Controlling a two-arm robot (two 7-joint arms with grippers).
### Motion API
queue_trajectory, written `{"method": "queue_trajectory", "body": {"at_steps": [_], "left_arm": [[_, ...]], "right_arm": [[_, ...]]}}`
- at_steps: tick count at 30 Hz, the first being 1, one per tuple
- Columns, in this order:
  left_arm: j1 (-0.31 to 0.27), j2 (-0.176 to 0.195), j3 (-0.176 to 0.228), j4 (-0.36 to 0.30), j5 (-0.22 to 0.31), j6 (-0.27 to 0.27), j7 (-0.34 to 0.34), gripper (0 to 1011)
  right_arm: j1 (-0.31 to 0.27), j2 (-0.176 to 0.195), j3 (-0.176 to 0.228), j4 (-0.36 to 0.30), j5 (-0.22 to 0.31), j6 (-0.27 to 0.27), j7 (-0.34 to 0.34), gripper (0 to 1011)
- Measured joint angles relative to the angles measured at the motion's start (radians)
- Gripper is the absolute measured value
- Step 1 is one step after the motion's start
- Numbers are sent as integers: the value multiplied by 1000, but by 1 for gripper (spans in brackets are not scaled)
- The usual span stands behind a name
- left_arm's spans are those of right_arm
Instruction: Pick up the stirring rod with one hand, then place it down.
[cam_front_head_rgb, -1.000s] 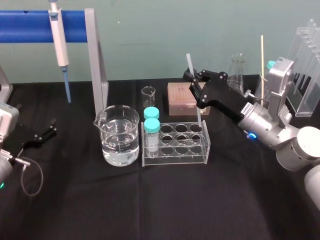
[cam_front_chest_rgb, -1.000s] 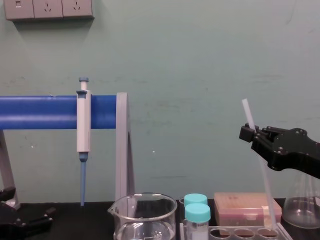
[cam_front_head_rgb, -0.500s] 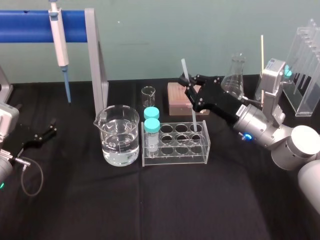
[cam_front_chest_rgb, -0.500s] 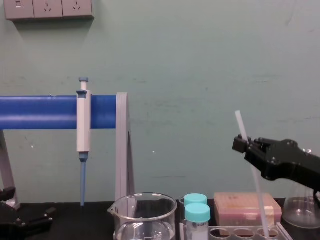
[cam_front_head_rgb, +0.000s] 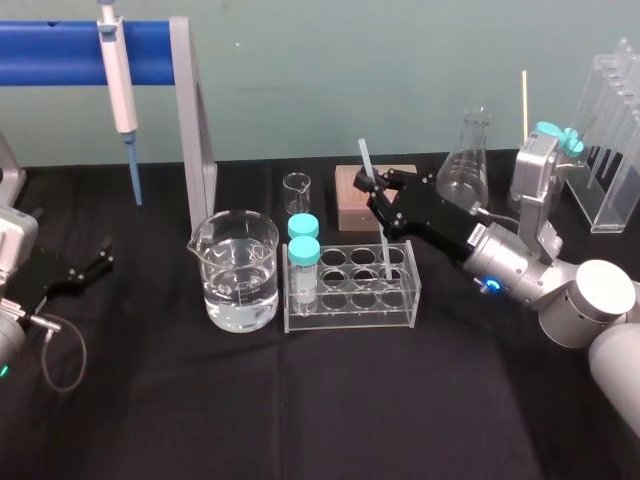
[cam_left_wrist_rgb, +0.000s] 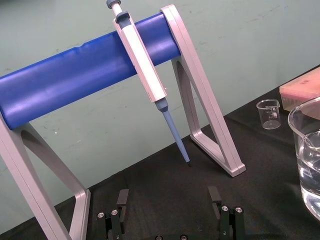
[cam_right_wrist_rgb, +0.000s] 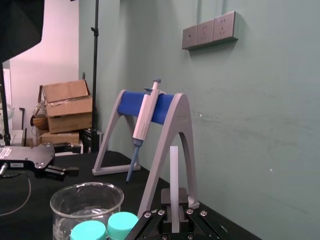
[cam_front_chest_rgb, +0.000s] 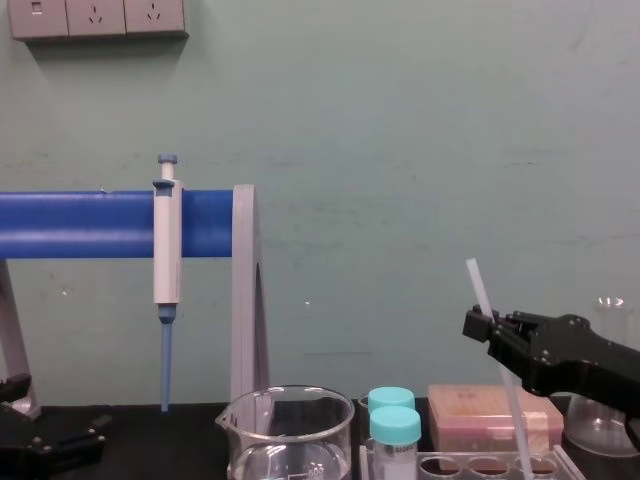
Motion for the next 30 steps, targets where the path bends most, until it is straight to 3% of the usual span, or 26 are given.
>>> {"method": "queue_trajectory", "body": {"at_steps": [15, 30], "left_arm": [[0, 0, 0, 0, 0, 0, 0, 1000], [0, 0, 0, 0, 0, 0, 0, 1000]], "right_arm": [[12, -4, -11, 50, -31, -3, -6, 77], [4, -2, -12, 39, -48, 12, -29, 77]]}}
